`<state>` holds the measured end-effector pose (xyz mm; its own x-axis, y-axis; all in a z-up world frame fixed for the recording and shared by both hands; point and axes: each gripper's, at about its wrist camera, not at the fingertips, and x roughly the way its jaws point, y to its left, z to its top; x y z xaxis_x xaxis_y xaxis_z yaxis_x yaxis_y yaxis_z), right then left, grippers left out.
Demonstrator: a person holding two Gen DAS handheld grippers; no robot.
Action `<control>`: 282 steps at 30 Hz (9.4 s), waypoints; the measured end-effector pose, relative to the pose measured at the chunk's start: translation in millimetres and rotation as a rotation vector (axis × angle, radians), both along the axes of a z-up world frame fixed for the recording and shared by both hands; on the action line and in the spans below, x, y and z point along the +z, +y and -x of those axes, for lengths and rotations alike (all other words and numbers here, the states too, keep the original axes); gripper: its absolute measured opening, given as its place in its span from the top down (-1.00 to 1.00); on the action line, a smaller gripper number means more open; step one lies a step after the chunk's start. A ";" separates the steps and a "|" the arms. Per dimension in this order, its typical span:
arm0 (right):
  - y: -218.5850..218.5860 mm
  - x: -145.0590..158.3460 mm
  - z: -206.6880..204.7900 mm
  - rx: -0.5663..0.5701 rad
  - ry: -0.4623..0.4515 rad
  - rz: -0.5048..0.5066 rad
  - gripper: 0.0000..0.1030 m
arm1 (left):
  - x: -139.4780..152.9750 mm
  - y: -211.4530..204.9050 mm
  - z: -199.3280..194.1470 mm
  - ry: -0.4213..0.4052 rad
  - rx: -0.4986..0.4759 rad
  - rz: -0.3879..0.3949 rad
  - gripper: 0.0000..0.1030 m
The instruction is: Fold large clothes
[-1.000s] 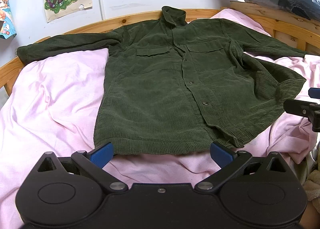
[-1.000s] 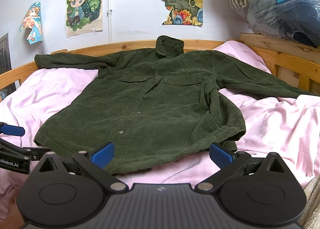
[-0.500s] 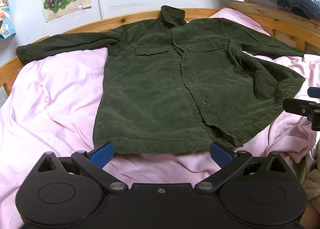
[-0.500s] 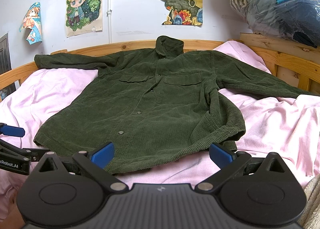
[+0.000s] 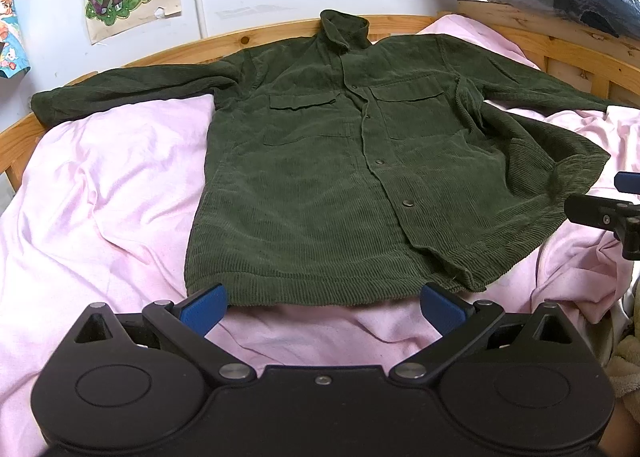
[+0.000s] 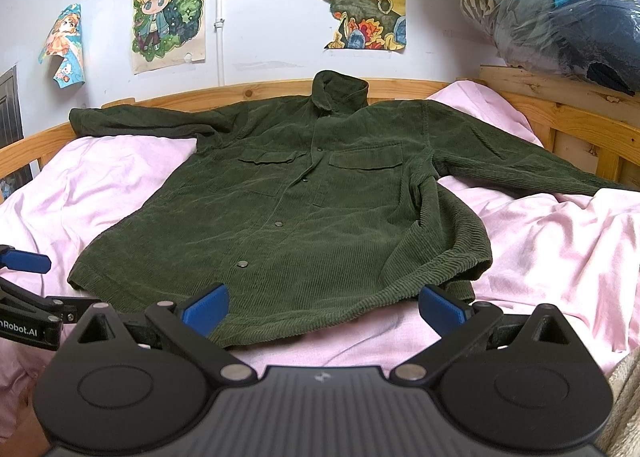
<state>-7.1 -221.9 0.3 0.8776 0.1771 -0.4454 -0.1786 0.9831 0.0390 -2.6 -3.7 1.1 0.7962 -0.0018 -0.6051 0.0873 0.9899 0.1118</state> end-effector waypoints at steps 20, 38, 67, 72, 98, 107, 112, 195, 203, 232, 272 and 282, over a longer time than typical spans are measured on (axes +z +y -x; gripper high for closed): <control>0.7 -0.3 -0.1 0.000 0.000 -0.001 -0.99 | -4.4 0.3 -2.2 0.005 -0.003 -0.004 -0.99; -39.0 31.6 -17.5 -0.116 -0.070 -0.131 -0.99 | 14.2 14.7 -33.5 0.084 0.024 -0.077 -0.99; -289.1 -17.2 -255.7 -0.876 0.029 -0.703 -0.50 | 32.6 -4.9 -247.7 0.152 0.039 0.028 -0.99; -294.8 -32.1 -260.6 -0.993 0.028 -0.738 -0.25 | 6.5 -11.2 -273.0 0.183 -0.028 0.078 -0.99; 49.1 38.9 -332.6 0.170 -0.689 0.946 0.87 | 44.4 55.5 -199.8 0.081 0.034 0.020 -0.99; 108.9 -92.8 -305.3 0.670 -0.396 1.185 -0.07 | 42.5 86.1 -197.4 0.077 0.113 0.091 -0.99; 60.9 -43.2 -295.6 0.697 -0.185 0.797 -0.84 | 42.8 105.0 -197.4 0.061 0.124 0.161 -0.99; -139.8 -11.1 -283.5 0.080 0.314 0.014 -0.65 | -1.6 96.1 -238.3 0.072 0.131 0.141 -0.80; -78.4 -5.1 -213.8 0.265 0.139 0.377 -0.46 | -1.0 127.1 -187.8 0.152 0.173 0.089 -0.71; -134.6 -10.4 -279.5 -0.024 0.207 0.063 -0.16 | -28.1 162.1 -159.6 0.250 0.060 0.328 -0.64; -205.2 29.8 -142.9 0.051 0.492 -0.446 0.78 | 9.4 149.5 -132.6 0.377 0.073 0.444 0.71; -166.9 11.9 -182.1 0.025 0.502 -0.073 0.13 | -17.4 140.2 -133.6 0.451 0.045 0.353 0.69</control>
